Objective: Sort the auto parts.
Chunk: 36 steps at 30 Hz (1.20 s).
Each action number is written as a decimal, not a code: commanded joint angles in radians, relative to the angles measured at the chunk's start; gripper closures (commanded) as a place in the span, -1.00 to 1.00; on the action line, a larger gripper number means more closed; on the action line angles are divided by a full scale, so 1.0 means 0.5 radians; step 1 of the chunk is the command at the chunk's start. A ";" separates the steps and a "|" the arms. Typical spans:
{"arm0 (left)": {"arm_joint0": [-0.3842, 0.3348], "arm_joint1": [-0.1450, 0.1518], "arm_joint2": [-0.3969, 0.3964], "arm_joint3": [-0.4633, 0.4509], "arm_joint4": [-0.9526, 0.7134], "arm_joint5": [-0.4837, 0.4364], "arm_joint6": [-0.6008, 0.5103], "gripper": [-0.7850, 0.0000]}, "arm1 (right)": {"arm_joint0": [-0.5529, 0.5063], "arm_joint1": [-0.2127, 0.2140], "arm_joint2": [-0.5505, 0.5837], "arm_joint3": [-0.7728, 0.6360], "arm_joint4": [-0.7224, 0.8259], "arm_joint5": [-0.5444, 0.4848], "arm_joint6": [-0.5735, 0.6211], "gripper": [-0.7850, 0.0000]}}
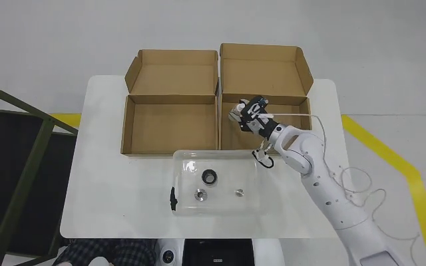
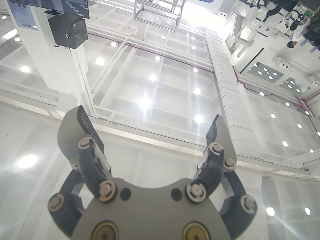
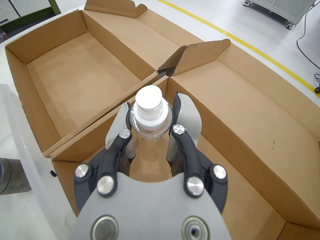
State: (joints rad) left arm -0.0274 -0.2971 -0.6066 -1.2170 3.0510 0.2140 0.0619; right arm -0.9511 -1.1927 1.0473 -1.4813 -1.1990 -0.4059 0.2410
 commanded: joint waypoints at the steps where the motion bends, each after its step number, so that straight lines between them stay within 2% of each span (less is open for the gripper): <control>1: 0.000 0.000 0.000 0.000 0.000 0.000 0.000 -1.00 | 0.032 -0.006 -0.024 0.015 -0.068 0.021 0.027 0.97; 3: 0.000 0.000 0.000 0.000 0.000 0.000 0.000 -1.00 | 0.052 -0.015 -0.040 0.041 -0.040 0.017 0.037 0.84; 13: 0.000 0.000 0.000 0.000 0.000 0.000 0.000 -1.00 | 0.141 -0.048 -0.097 0.190 0.008 -0.003 0.083 0.70; 15: 0.000 0.000 0.000 0.000 0.000 0.000 0.000 -1.00 | 0.148 -0.053 -0.105 0.201 0.004 -0.002 0.088 0.58; 18: 0.000 0.000 0.000 0.000 0.000 0.000 0.000 -1.00 | 0.156 -0.059 -0.116 0.210 -0.002 -0.002 0.097 0.09; 19: 0.000 0.000 0.000 0.000 0.000 0.000 0.000 -1.00 | 0.158 -0.061 -0.117 0.212 -0.005 0.000 0.100 -0.12; 20: 0.000 0.000 0.000 0.000 0.000 0.000 0.000 -1.00 | 0.158 -0.062 -0.118 0.211 -0.006 0.001 0.101 -0.49; 21: 0.000 0.000 0.000 0.000 0.000 0.000 0.000 -1.00 | 0.158 -0.063 -0.118 0.209 -0.006 0.002 0.103 -0.69; 24: 0.000 0.000 0.000 0.000 0.000 0.000 0.000 -1.00 | 0.154 -0.063 -0.105 0.192 -0.006 -0.008 0.113 -1.00; 30: 0.000 0.000 0.000 0.000 0.000 0.000 0.000 -1.00 | 0.093 -0.046 -0.018 0.073 0.037 -0.040 0.132 -1.00; 36: 0.000 0.000 0.000 0.000 0.000 0.000 0.000 -1.00 | -0.070 -0.001 0.144 -0.204 0.089 -0.142 0.191 -1.00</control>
State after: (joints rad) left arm -0.0274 -0.2971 -0.6066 -1.2170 3.0510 0.2140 0.0619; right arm -0.9700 -1.1976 1.1040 -1.5558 -1.1578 -0.4654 0.3283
